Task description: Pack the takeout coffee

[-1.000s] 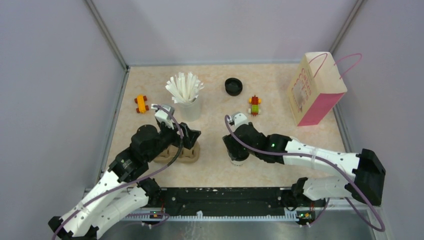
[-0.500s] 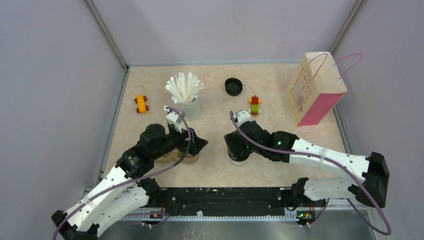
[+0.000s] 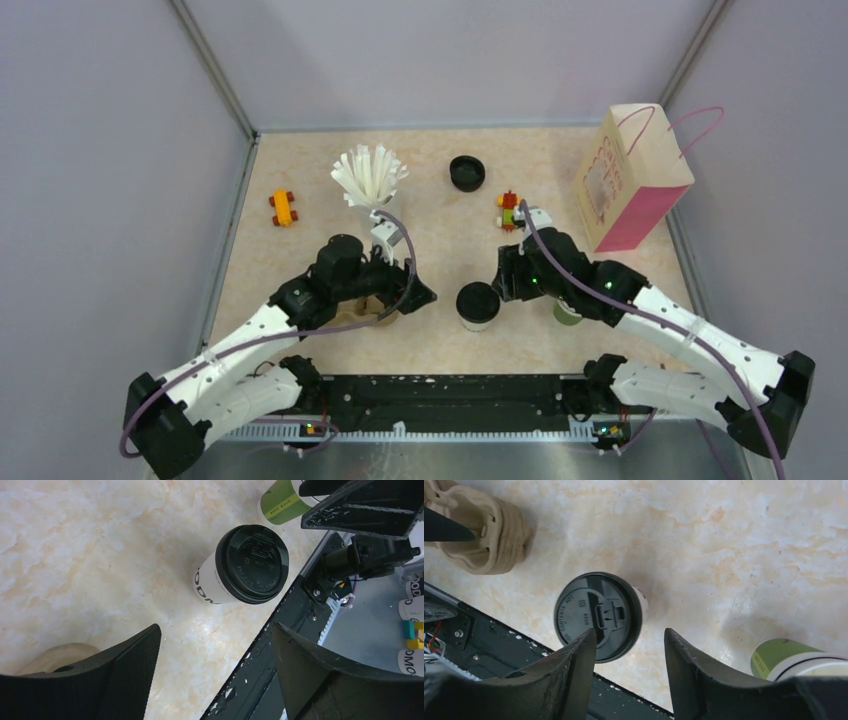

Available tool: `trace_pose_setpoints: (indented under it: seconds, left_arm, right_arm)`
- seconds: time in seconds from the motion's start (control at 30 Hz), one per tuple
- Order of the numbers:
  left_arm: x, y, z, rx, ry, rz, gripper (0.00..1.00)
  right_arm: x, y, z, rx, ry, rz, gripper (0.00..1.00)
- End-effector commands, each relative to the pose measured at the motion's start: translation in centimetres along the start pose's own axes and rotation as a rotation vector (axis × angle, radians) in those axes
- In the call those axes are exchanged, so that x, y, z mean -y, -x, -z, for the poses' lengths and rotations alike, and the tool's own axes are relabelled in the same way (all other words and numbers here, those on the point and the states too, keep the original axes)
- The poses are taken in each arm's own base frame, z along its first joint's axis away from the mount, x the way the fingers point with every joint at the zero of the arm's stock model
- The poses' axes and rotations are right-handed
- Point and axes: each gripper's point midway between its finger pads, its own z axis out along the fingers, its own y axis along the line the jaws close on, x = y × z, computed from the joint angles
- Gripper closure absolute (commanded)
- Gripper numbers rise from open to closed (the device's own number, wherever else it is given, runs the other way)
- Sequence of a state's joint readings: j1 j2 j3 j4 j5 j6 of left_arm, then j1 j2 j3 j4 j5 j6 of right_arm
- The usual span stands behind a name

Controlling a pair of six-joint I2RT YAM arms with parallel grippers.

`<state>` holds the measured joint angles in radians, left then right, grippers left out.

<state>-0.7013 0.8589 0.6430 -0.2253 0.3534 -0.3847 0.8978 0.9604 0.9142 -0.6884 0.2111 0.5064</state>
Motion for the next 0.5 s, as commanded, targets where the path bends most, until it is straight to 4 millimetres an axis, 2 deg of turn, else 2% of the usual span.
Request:
trace_pose_setpoints:
  seconds: [0.0,0.27,0.47]
  left_arm:
    - [1.9,1.0,-1.4,0.020,-0.129,-0.019,0.15]
    - [2.3,0.8,-4.2,-0.026,-0.206,-0.006,0.19]
    - [2.4,0.3,-5.2,-0.054,-0.240,-0.007,0.22]
  right_arm:
    - [0.7,-0.6,0.2,-0.020,0.042,-0.068,0.50]
    - [0.3,-2.2,-0.7,-0.062,0.098,-0.125,0.56]
    - [0.2,-1.7,0.5,-0.032,0.141,-0.146,0.58]
